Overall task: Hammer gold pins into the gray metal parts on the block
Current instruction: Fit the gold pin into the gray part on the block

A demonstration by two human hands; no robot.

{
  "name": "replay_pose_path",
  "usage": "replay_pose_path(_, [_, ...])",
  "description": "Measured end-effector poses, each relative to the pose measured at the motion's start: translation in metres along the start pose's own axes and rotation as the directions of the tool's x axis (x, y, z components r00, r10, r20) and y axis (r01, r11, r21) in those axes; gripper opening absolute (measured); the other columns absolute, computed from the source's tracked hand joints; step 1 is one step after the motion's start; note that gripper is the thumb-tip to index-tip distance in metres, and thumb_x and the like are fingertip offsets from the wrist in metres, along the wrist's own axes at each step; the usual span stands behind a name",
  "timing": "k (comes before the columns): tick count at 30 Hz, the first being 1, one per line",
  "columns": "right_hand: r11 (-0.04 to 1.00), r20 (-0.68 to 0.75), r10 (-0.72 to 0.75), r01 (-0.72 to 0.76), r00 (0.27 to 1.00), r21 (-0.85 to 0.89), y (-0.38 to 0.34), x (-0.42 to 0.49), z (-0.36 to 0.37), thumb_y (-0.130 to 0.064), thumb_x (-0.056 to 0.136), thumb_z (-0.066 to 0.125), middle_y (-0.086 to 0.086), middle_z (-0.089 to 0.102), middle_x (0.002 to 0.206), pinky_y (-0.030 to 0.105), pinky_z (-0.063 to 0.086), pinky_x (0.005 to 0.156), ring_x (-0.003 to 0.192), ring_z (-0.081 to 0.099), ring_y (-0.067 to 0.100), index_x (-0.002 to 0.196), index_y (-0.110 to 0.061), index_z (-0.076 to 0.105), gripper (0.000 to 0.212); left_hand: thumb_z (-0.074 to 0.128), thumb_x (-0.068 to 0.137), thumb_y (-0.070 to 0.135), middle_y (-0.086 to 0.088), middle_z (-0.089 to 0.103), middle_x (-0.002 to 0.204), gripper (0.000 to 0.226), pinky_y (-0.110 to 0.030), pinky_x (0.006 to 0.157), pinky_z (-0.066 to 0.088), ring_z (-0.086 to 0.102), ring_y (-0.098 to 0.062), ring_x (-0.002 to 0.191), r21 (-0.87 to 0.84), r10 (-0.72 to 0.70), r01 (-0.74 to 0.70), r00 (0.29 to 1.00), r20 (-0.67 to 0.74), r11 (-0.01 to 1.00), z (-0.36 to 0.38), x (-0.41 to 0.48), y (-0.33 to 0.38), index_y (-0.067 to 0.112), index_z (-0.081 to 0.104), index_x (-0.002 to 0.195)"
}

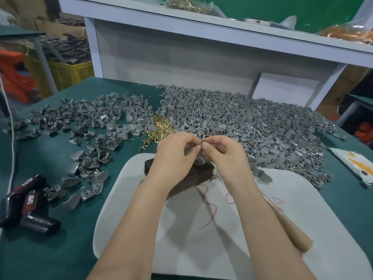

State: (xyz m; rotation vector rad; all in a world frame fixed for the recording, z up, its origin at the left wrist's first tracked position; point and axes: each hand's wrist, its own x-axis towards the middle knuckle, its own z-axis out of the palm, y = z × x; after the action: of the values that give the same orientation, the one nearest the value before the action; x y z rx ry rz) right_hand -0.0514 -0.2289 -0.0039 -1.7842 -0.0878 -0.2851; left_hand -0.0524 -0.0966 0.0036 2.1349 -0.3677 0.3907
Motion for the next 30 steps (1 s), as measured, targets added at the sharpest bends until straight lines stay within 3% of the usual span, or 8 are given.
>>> replay_pose_path(3, [0.999, -0.013, 0.006, -0.006, 1.000, -0.038, -0.001, 0.001, -0.002, -0.005, 0.088, 0.061, 0.001, 0.070, 0.076, 0.035, 0.055, 0.076, 0.074, 0.065, 0.014, 0.079, -0.021, 0.064, 0.019, 0.063, 0.088, 0.023, 0.013, 0.058, 0.086, 0.009, -0.043, 0.093, 0.042, 0.055, -0.016, 0.094, 0.041, -0.033, 0.032, 0.999, 0.028, 0.999, 0.000, 0.000, -0.001, 0.026, 0.071, 0.093])
replay_pose_path(5, [0.979, -0.031, -0.052, 0.044, 0.998, -0.199, 0.000, 0.001, -0.005, -0.005, 0.088, 0.060, 0.000, 0.066, 0.077, 0.035, 0.052, 0.078, 0.077, 0.062, 0.017, 0.074, -0.026, 0.060, 0.024, 0.066, 0.086, 0.027, 0.017, 0.055, 0.085, 0.009, -0.043, 0.095, 0.042, 0.056, -0.016, 0.098, 0.070, -0.081, 0.078, 0.996, 0.046, 0.995, -0.002, 0.001, -0.005, 0.028, 0.068, 0.094])
replay_pose_path(9, [0.804, 0.102, -0.139, 0.172, 0.985, -0.570, 0.001, -0.003, -0.006, -0.011, 0.088, 0.060, -0.009, 0.049, 0.084, 0.018, 0.034, 0.072, 0.077, 0.050, 0.010, 0.076, -0.026, 0.056, 0.020, 0.068, 0.083, 0.035, 0.015, 0.057, 0.090, 0.009, -0.041, 0.095, 0.041, 0.055, -0.017, 0.104, 0.227, -0.157, 0.122, 0.978, 0.140, 0.966, -0.003, -0.001, -0.011, 0.036, 0.059, 0.082])
replay_pose_path(12, [0.686, 0.185, -0.165, 0.248, 0.969, -0.684, 0.000, -0.004, -0.005, -0.012, 0.090, 0.057, -0.004, 0.042, 0.090, 0.023, 0.033, 0.076, 0.087, 0.047, 0.017, 0.089, -0.013, 0.062, 0.006, 0.065, 0.085, 0.034, 0.008, 0.058, 0.097, 0.011, -0.040, 0.092, 0.040, 0.053, -0.020, 0.105, 0.279, -0.159, 0.111, 0.975, 0.155, 0.954, -0.001, -0.001, -0.011, 0.036, 0.056, 0.078])
replay_pose_path(17, [0.583, 0.239, -0.154, 0.284, 0.959, -0.761, -0.003, -0.003, 0.004, -0.013, 0.092, 0.051, 0.005, 0.046, 0.098, 0.031, 0.033, 0.083, 0.097, 0.047, 0.026, 0.099, -0.008, 0.061, 0.012, 0.064, 0.086, 0.035, 0.008, 0.058, 0.098, 0.011, -0.041, 0.093, 0.040, 0.052, -0.022, 0.105, 0.278, -0.152, 0.101, 0.974, 0.167, 0.955, 0.000, 0.000, -0.011, 0.034, 0.055, 0.078])
replay_pose_path(19, [0.589, 0.226, -0.147, 0.269, 0.963, -0.762, -0.001, -0.004, 0.007, -0.012, 0.092, 0.050, 0.007, 0.048, 0.100, 0.033, 0.034, 0.083, 0.097, 0.048, 0.027, 0.097, -0.008, 0.059, 0.011, 0.064, 0.086, 0.035, 0.008, 0.059, 0.098, 0.011, -0.041, 0.094, 0.040, 0.052, -0.022, 0.106, 0.273, -0.153, 0.105, 0.975, 0.163, 0.956, 0.000, 0.000, -0.011, 0.034, 0.055, 0.078])
replay_pose_path(24, [0.759, 0.066, -0.129, 0.142, 0.989, -0.635, 0.004, -0.009, 0.007, -0.012, 0.090, 0.055, 0.000, 0.051, 0.094, 0.030, 0.039, 0.083, 0.090, 0.051, 0.018, 0.091, -0.013, 0.061, 0.007, 0.064, 0.085, 0.034, 0.010, 0.061, 0.097, 0.012, -0.041, 0.094, 0.040, 0.053, -0.020, 0.105, 0.258, -0.153, 0.111, 0.977, 0.150, 0.960, 0.000, -0.001, -0.011, 0.033, 0.057, 0.075])
replay_pose_path(30, [0.754, 0.056, -0.169, 0.166, 0.984, -0.636, 0.008, -0.007, 0.006, -0.009, 0.088, 0.056, 0.004, 0.054, 0.091, 0.032, 0.041, 0.082, 0.085, 0.052, 0.020, 0.088, -0.010, 0.061, 0.005, 0.062, 0.087, 0.032, 0.009, 0.061, 0.098, 0.012, -0.043, 0.095, 0.039, 0.053, -0.020, 0.105, 0.265, -0.160, 0.119, 0.977, 0.141, 0.957, 0.001, -0.001, -0.010, 0.033, 0.057, 0.076])
